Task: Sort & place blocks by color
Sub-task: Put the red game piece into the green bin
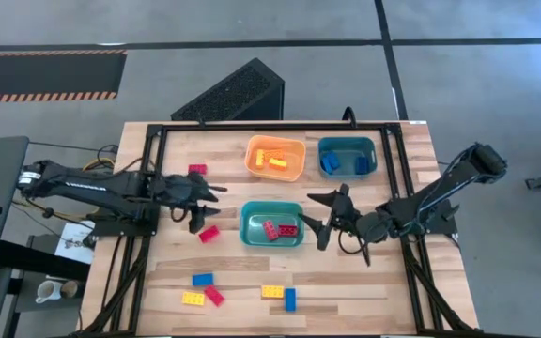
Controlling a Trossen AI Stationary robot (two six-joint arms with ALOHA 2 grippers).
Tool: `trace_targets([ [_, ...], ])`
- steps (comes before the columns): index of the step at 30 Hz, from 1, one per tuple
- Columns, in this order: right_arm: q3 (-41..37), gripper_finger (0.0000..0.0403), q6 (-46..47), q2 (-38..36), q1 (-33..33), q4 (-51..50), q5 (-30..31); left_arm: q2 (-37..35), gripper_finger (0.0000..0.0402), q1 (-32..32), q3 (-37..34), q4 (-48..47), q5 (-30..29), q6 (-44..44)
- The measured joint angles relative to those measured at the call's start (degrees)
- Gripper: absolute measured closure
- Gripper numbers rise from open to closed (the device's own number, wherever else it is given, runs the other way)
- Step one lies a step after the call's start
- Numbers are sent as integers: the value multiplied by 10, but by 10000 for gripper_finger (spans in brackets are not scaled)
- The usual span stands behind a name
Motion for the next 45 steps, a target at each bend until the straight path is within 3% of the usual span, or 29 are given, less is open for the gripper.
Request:
trace_targets([
  [6, 0, 78, -2, 0, 7, 1, -8, 58, 214, -46, 0, -37, 8, -54],
  [16, 0, 78, -1, 0, 12, -1, -9, 156, 117, -96, 0, -118, -17, -151],
  [21, 0, 78, -1, 0, 12, -1, -9, 194, 88, -106, 0, -118, -14, -176],
  [37, 0, 78, 2, 0, 12, -2, -9, 310, 84, -116, 0, -92, -3, -176],
  [45, 0, 78, 5, 0, 12, -6, -9, 311, 135, -116, 0, -85, -14, -166],
])
